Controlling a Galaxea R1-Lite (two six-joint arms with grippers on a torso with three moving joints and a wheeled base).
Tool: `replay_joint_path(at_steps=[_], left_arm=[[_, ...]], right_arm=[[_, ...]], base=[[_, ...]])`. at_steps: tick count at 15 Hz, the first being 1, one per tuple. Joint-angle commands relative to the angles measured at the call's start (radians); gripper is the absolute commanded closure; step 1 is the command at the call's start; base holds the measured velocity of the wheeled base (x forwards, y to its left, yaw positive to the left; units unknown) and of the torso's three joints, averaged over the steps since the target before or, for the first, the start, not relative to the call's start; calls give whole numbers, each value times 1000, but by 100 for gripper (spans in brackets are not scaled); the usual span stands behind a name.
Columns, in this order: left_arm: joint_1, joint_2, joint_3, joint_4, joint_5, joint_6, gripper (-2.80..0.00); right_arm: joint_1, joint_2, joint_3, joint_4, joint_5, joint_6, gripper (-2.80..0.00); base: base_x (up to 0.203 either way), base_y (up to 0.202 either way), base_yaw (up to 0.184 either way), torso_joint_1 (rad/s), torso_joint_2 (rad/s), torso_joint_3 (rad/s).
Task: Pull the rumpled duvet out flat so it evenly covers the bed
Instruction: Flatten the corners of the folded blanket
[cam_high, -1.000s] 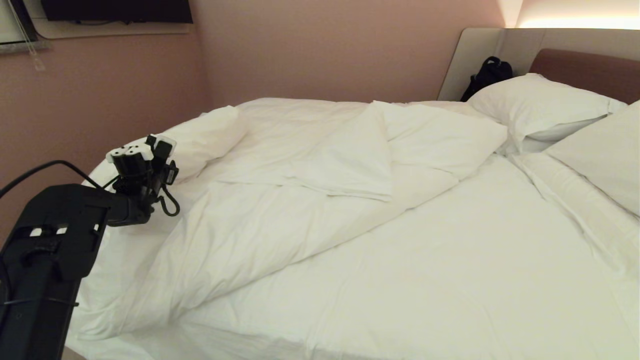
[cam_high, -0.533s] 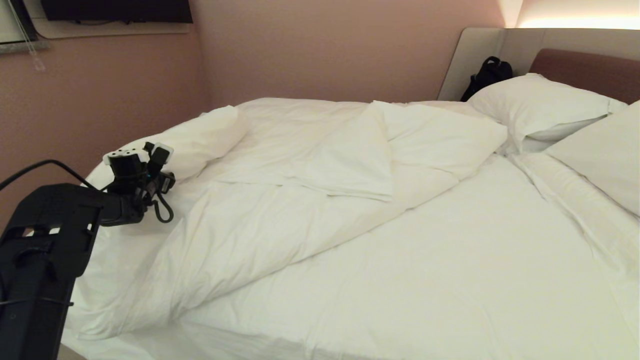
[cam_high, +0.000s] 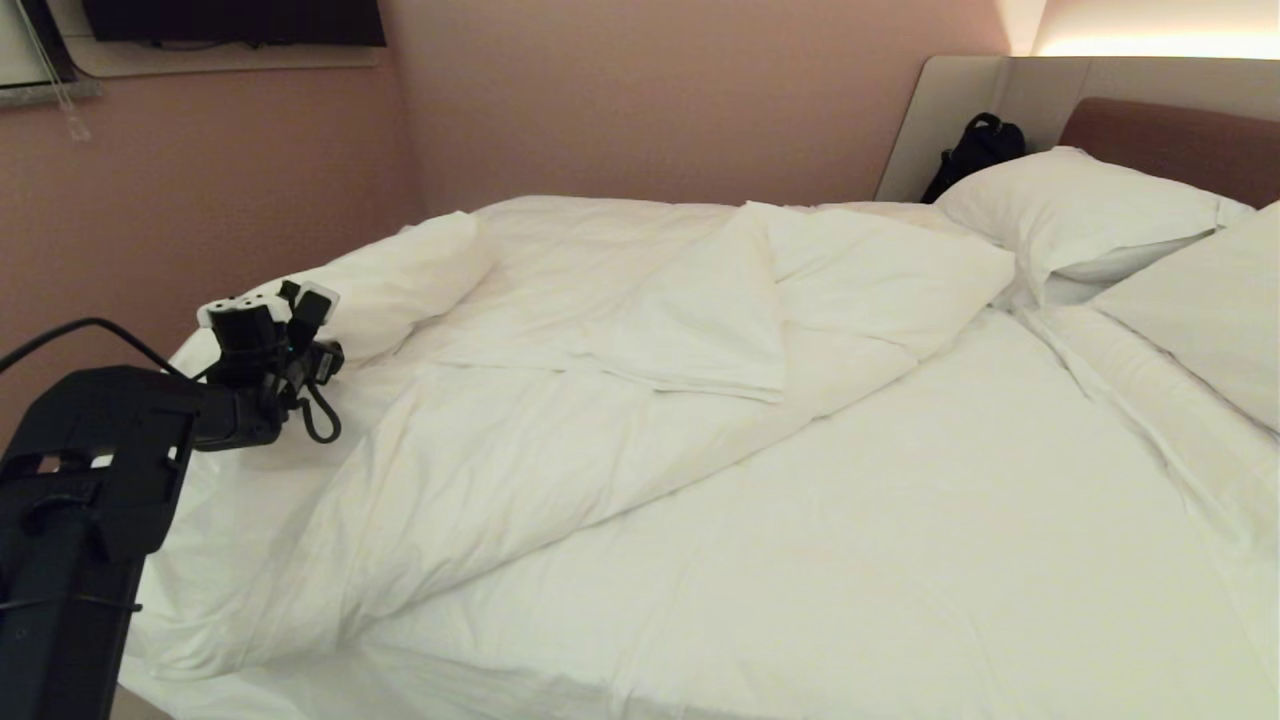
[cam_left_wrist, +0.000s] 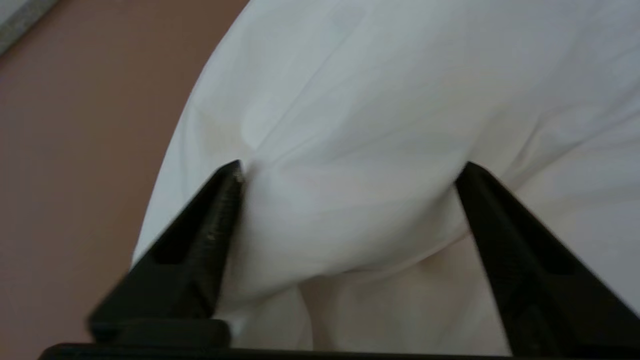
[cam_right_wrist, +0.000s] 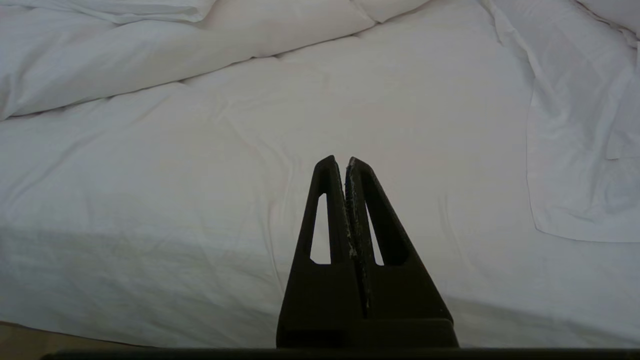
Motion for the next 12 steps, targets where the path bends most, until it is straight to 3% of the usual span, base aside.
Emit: replay_joint_path(at_steps=[1,12], left_arm=[[1,-2,0,-4,2,3,0],[1,-9,1,-5,25,12,0]], right_arm=[[0,0,0,0,0,0,0],[0,0,0,0,0,0,0]], base=[[0,0,0,0,0,0],[0,0,0,0,0,0]])
